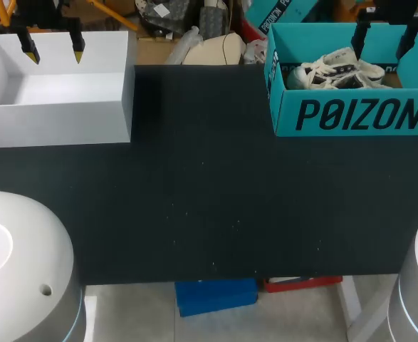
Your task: Take the shoe out of the shoebox, open the shoe tongue, remove and reinsert the insole, then place the shoe into the shoebox
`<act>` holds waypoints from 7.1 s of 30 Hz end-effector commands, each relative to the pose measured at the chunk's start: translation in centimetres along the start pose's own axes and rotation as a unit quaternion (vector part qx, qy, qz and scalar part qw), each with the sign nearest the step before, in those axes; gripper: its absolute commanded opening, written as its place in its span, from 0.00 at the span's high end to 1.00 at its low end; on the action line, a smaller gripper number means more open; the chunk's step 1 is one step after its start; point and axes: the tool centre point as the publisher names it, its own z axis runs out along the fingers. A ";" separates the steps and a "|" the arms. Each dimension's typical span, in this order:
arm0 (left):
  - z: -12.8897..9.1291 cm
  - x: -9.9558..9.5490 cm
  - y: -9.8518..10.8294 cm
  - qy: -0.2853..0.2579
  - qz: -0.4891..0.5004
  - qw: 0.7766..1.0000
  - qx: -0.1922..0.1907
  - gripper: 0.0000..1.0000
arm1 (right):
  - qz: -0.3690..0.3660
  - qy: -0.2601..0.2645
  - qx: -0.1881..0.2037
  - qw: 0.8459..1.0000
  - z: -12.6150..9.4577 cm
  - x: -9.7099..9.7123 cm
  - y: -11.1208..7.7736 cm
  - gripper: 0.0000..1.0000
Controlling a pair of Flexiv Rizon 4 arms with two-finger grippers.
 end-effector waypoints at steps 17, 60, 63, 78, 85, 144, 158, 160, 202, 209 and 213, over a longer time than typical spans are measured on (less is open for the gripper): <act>0.0 0.0 0.0 -0.001 0.000 1.000 -0.001 0.00 | -0.467 -0.025 -0.011 0.884 -0.7 0.3 -1.1 0.00; 0.0 0.0 0.0 -0.001 0.000 1.000 -0.001 0.00 | -0.639 -0.061 0.013 0.767 5.6 -0.8 4.1 0.75; 0.0 0.0 0.0 -0.001 0.000 1.000 -0.001 0.00 | -0.652 -0.062 0.010 0.755 6.4 -1.0 5.0 0.69; 0.0 0.0 0.0 -0.001 0.000 1.000 -0.001 0.00 | -0.684 -0.064 0.015 0.726 9.2 -1.6 10.6 0.73; 0.0 0.0 0.0 -0.001 0.000 1.000 -0.001 0.00 | -0.688 -0.067 0.009 0.722 10.4 -1.9 12.8 0.74; 0.0 0.0 0.0 -0.001 0.000 1.000 -0.001 0.00 | -0.702 -0.061 0.037 0.709 14.1 -3.8 12.2 1.00; 0.0 0.0 0.0 -0.001 0.000 1.000 -0.001 0.00 | -0.679 -0.139 0.030 0.720 -4.3 0.4 9.8 1.00; 0.0 0.0 0.0 -0.001 0.000 1.000 -0.001 0.00 | -0.680 -0.152 0.032 0.717 -7.1 2.2 9.0 1.00; 0.0 0.0 0.0 -0.001 0.000 1.000 -0.001 0.00 | -0.690 -0.060 0.021 0.721 4.9 41.7 -14.2 1.00; 0.0 0.0 0.0 -0.001 0.000 1.000 -0.001 0.00 | -0.693 -0.045 0.006 0.720 10.2 43.5 -15.9 1.00; 0.0 0.0 0.0 -0.001 0.000 1.000 -0.001 0.00 | -0.690 -0.042 0.010 0.722 12.3 43.5 -16.7 1.00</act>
